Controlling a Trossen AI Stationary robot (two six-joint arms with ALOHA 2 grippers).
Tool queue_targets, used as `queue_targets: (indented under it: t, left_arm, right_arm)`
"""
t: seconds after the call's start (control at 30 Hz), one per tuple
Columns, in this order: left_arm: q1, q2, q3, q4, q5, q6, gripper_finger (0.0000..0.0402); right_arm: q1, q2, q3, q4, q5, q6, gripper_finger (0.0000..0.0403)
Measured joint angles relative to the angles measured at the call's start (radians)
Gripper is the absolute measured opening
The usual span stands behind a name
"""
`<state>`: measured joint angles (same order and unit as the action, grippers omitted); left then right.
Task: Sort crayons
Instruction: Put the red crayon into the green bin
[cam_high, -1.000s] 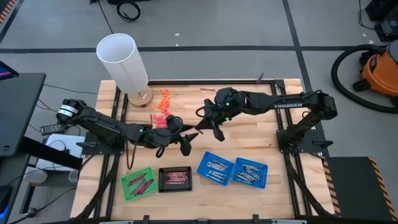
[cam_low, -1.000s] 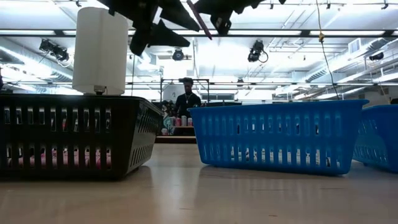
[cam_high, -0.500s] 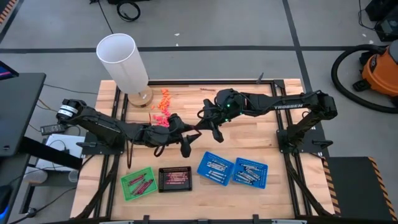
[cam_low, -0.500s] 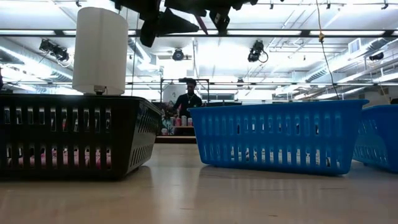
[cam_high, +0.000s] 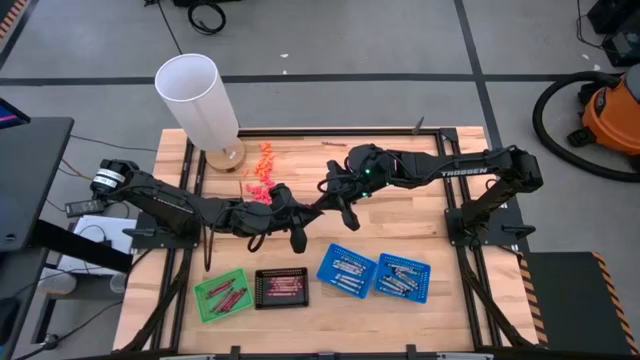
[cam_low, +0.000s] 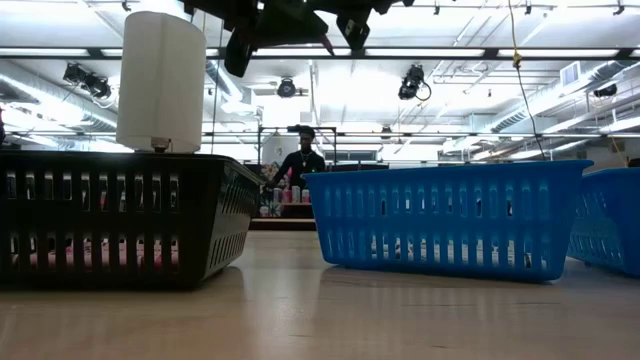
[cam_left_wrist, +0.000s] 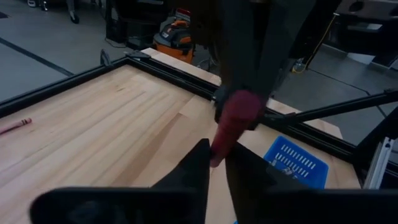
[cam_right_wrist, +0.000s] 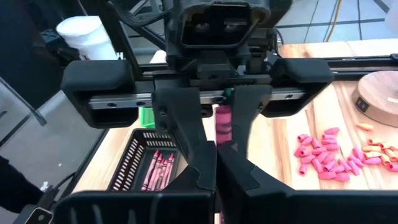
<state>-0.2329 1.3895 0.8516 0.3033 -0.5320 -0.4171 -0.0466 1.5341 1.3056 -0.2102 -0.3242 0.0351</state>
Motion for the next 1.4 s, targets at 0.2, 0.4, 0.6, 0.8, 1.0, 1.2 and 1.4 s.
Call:
queue_targets:
  t: [0.2,0.4,0.6,0.8,1.0,1.2,1.4]
  left_arm:
    - [0.0,0.0,0.0,-0.001,0.016,0.0,0.0028]
    - [0.0,-0.001,0.0,-0.002,0.021,0.0,0.0037]
    - [0.0,-0.023,0.0,-0.016,0.063,0.0,0.0039]
    - [0.0,-0.126,0.001,-0.268,0.121,-0.027,0.004]
    - [0.0,-0.276,0.0,-0.69,0.3,-0.257,0.004]
    - [-0.025,-0.339,0.0,-0.965,0.51,-0.545,0.004]
    - [-0.109,-0.337,0.0,-1.034,0.566,-0.691,0.0041]
  right_arm:
    - [-0.009,-0.014,0.0,-0.03,0.009,0.025,0.0039]
    - [-0.016,-0.064,0.0,-0.071,0.013,0.01,0.0079]
    - [-0.034,-0.094,0.0,-0.166,0.02,0.014,0.0093]
    - [-0.069,-0.125,0.0,-0.397,0.126,0.007,0.0091]
    - [-0.109,-0.132,0.0,-0.682,0.301,0.002,0.0091]
    - [-0.169,-0.133,-0.055,-0.745,0.307,0.001,0.0091]
    - [-0.193,-0.129,-0.181,-0.617,0.292,0.095,0.0091]
